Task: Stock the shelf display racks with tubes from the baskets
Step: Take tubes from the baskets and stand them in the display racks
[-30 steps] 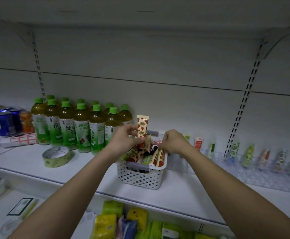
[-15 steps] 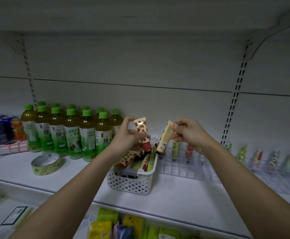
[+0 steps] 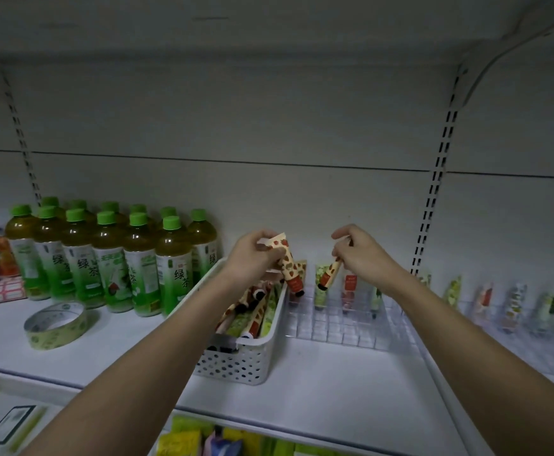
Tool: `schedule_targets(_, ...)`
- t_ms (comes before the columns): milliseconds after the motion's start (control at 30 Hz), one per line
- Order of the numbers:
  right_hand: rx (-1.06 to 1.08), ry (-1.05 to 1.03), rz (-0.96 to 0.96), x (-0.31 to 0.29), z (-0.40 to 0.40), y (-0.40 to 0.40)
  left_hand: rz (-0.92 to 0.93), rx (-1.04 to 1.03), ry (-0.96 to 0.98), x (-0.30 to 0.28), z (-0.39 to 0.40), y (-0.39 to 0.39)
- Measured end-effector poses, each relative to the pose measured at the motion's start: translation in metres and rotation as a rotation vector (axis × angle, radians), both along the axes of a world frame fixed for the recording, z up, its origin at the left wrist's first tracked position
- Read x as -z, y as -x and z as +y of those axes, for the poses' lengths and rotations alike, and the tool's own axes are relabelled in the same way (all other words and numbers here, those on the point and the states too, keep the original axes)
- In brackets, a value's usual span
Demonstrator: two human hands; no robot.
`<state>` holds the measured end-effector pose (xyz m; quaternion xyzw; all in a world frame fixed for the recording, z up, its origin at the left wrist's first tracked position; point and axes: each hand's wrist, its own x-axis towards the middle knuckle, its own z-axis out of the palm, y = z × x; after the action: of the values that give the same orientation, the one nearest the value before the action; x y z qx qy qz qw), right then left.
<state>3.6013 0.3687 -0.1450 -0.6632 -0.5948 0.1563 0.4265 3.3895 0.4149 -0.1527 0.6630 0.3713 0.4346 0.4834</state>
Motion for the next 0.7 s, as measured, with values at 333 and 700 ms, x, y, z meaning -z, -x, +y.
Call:
schedule_targets(333, 0.076, -0.173, -0.294, 0.004, 0.027, -0.016, 0.466, -0.095, -0.281, 0.003, 0.046, -0.034)
schedule_targets(700, -0.008, -0.237, -0.318, 0.016, 0.053, -0.022, 0.644, -0.063, -0.422, 0.002, 0.074, -0.05)
